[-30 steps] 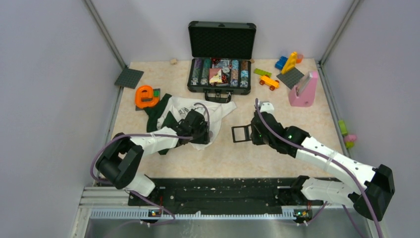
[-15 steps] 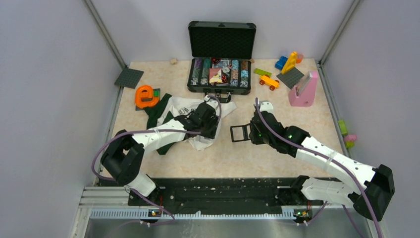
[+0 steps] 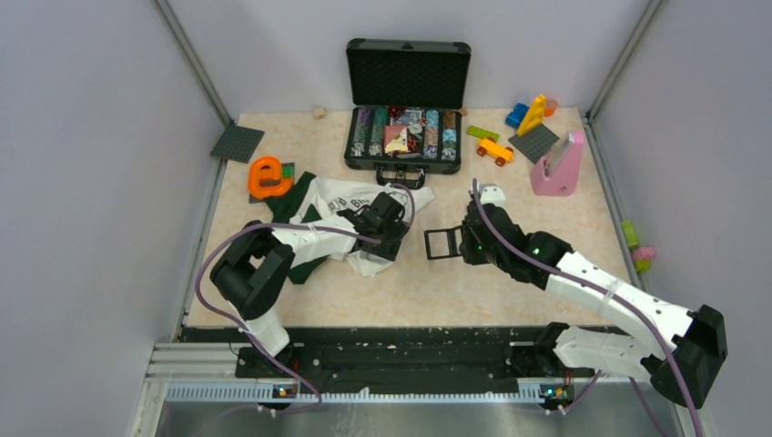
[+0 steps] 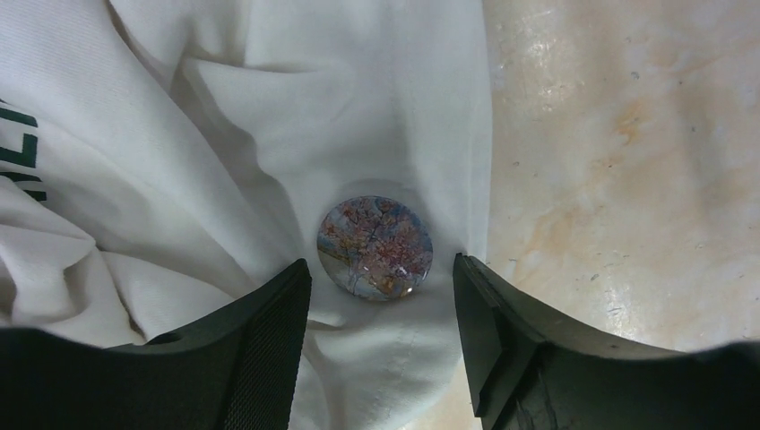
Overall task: Remove the brooch from the garment
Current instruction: Pick up the brooch from the clothes.
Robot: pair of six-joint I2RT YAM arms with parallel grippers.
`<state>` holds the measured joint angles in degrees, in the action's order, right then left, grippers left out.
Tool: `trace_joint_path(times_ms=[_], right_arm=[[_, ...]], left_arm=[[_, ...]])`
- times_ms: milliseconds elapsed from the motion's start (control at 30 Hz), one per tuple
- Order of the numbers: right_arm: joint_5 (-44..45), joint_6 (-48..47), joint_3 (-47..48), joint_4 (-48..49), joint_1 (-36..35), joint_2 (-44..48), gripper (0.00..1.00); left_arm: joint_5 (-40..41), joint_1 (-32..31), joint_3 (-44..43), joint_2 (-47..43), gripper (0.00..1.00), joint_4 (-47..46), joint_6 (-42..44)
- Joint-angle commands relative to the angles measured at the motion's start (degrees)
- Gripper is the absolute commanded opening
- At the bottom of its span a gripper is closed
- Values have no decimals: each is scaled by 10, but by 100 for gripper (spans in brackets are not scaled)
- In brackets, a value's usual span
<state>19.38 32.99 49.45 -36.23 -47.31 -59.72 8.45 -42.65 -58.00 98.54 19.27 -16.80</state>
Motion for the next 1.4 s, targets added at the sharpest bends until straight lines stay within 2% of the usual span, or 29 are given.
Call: trace_joint_path(times_ms=[0,267,600,767,1100,1200,1367], right_arm=[[-1,-6,7,5,7,16,0],[-9,-4,5,11,7,14,0],[-11,-4,3,11,7,15,0],[-10,-4,3,12,7,16,0],[-13,-3,1,14,7,16,0],[-13,-3,0,15,7,15,0],[-10,-1,0,7,8,12,0]], left_arm=[[-4,14,-15,-5,64,-12,-4],[-80,52,-8,-4,65,-30,-6],[-108,53,-26,38,64,-6,2],[-65,41,-30,45,59,13,8],[-41,23,-38,60,52,24,7],[-21,18,-39,51,53,26,7],[-14,15,-31,33,61,16,7]])
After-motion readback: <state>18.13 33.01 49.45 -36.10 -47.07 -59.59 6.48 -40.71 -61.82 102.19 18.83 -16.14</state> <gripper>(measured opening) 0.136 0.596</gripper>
